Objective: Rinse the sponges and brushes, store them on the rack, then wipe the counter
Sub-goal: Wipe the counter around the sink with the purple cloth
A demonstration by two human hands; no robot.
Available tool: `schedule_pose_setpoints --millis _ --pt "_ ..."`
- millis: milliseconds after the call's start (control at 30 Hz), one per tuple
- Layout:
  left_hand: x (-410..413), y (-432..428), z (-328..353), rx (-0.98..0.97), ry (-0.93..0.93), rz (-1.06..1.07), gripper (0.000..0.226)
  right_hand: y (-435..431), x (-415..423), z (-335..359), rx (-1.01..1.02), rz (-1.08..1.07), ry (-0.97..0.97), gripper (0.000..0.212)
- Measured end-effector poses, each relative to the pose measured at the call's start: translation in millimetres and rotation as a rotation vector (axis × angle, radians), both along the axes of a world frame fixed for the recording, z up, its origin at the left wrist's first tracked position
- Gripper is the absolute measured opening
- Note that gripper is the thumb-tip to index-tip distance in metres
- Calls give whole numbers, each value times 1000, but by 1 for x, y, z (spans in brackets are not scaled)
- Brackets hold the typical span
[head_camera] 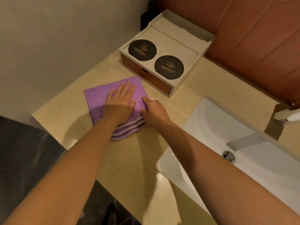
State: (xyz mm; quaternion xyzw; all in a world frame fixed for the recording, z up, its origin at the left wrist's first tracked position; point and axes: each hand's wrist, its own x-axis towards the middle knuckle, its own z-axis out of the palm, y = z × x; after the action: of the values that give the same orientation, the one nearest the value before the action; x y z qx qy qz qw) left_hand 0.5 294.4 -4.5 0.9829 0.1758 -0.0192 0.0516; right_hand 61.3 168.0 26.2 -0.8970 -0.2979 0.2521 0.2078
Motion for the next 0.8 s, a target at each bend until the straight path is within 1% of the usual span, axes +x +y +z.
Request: schedule_pose_setpoints --millis 67,133,200,267,367,433,500,533,567,600,633,700,800 --pt "6 -7 2 -5 19 -19 58 -8 -1 2 13 -37 18 37" --pt "7 -21 3 -21 32 -43 53 -23 -5 5 13 -61 13 39" --pt "4 -40 1 -22 38 -72 55 -43 -10 9 19 -53 7 39" --pt "1 -61 1 -33 24 -100 61 -67 -15 12 17 -51 13 40" --pt "-1 -99 5 -105 3 -118 61 -108 -21 11 4 -123 22 48" --pt "-1 -120 6 -128 16 -133 67 -132 -26 6 95 -224 76 51" --pt "1 -139 7 -146 10 -101 70 -153 -30 3 298 -461 202 53" --pt "3 -143 6 -145 19 -63 65 -157 -31 0 390 -596 286 54" --pt "7 -148 7 -124 32 -43 59 -162 -32 -1 460 -719 367 52" --pt "10 -152 8 -117 52 -32 57 -165 -33 -2 502 -789 429 48" --pt "12 -156 10 -123 74 -35 56 -166 -34 -2 520 -798 443 39" --pt "17 -160 12 -165 98 -67 56 -168 -36 -2 545 -780 408 23" --pt "25 -154 17 -187 124 -149 54 -167 -25 2 538 -785 335 25"
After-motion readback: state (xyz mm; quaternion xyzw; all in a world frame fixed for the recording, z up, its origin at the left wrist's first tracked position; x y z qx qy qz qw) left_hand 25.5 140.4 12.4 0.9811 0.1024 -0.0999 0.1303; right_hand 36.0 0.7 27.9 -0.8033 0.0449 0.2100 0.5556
